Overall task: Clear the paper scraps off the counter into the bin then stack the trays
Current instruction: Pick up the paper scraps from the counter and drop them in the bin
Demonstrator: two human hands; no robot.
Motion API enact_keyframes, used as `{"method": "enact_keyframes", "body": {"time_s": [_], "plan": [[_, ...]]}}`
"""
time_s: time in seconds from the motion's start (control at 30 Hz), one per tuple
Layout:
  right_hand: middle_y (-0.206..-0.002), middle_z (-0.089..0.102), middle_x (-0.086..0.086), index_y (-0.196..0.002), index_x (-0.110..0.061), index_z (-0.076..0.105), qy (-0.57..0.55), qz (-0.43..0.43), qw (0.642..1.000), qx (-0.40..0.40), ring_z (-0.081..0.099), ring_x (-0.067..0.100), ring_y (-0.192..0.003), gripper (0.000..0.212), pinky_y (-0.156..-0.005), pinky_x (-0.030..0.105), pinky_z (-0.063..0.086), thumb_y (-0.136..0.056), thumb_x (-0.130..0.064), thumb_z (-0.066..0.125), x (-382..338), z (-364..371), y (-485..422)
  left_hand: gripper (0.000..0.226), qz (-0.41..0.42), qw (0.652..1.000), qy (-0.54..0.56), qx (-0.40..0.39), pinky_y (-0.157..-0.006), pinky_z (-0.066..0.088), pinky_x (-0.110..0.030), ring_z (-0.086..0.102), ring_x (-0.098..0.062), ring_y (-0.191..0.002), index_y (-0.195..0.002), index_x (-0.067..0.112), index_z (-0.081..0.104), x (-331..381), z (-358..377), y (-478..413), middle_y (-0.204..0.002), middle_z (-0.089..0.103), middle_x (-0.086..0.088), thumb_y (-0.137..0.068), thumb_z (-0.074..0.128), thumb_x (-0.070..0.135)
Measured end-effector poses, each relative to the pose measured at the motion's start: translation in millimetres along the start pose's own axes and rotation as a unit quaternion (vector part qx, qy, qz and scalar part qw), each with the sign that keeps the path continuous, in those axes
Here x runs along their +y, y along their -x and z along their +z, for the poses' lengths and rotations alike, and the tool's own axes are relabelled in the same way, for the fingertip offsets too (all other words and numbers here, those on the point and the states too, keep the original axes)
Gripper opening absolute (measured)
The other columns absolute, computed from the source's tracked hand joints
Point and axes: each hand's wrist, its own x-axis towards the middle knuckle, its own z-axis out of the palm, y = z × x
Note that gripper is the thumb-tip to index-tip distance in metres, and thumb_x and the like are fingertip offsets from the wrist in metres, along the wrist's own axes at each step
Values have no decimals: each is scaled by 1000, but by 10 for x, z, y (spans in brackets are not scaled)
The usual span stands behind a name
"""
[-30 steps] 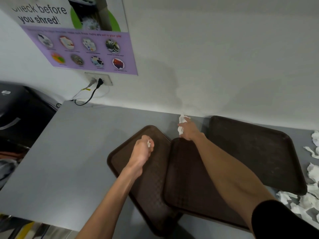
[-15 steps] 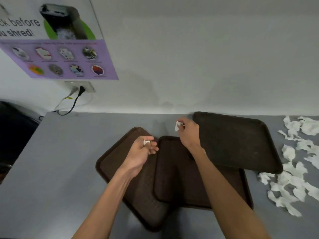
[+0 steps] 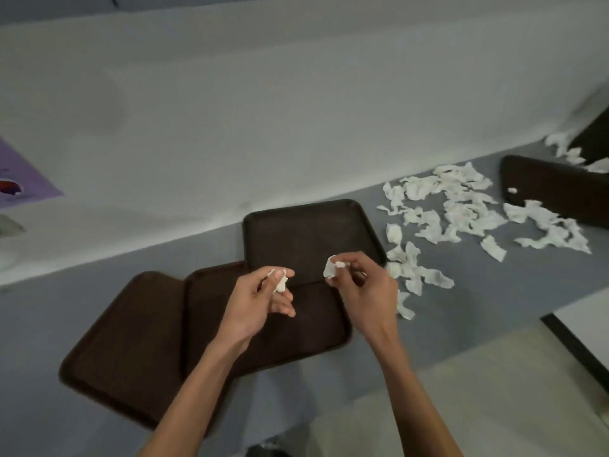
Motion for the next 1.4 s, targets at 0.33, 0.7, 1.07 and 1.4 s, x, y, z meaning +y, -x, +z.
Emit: {"method": "enact_keyframes", "body": {"time_s": [0.33, 0.7, 1.07, 1.4], "plan": [[-92, 80, -19, -99, -29, 82, -1, 92, 988, 123, 77, 0, -91, 8, -93, 36, 61, -96, -27, 75, 652, -2386, 671, 35, 49, 989, -82, -110, -53, 31, -17, 37, -3, -57, -106, 23, 79, -21, 2430, 464, -63, 42, 10, -109, 47, 37], [-106, 77, -18, -112, -29, 72, 40, 147, 937, 314, 75, -2, -89, 22, -80, 22, 61, -97, -12, 72, 1576, -4620, 1248, 23, 20, 948, -73, -308, -76, 60, -31, 64, -17, -77, -122, 15, 72, -185, 4906, 716, -89, 71, -11, -106, 55, 12], [-104, 78, -12, -108, -28, 73, 25, 234, 878, 417, 76, 0, -91, 18, -74, 19, 60, -97, -13, 73, 2621, -6995, 1354, 13, -11, 918, -95, -386, -87, 61, -39, 75, -23, -90, -109, 12, 74, -786, 7799, 575, -98, 77, -11, -99, 67, 10], [-97, 75, -15, -102, -28, 72, 70, 335, 822, 455, 68, -6, -88, 11, -66, 8, 51, -95, -21, 77, 3553, -8942, 1491, 14, 17, 887, -176, -426, -85, 62, -43, 76, -18, -89, -108, 26, 76, -1071, 10023, 670, -102, 78, 5, -96, 73, 21]]}}
